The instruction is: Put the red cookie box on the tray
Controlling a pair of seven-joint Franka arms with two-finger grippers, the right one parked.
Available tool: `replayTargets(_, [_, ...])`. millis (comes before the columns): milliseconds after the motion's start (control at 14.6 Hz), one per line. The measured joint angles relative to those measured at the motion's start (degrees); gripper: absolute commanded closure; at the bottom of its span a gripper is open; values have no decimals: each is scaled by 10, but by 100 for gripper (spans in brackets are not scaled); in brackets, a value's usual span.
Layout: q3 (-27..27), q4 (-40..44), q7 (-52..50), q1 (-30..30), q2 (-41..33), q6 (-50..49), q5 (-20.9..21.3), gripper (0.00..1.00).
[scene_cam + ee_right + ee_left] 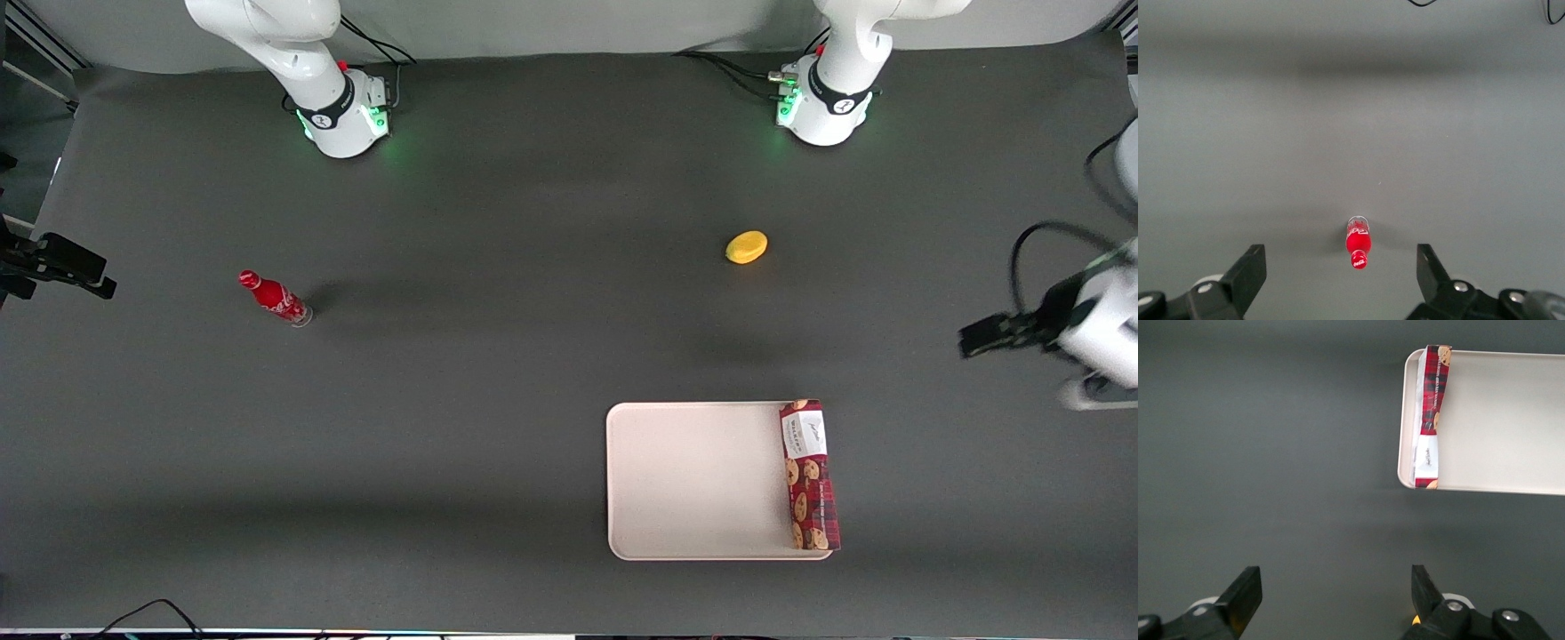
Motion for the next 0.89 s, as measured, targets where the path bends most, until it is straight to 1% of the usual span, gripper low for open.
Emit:
replayTargets(205, [0,-32,9,17,-70,-18,5,0])
replayTargets(479, [0,-90,11,24,-135,-18,6,0])
replayTargets(684, [-2,-122,11,24,-165,-18,6,0])
replayTargets(889, [-3,-130,11,24,-180,-19,6,0])
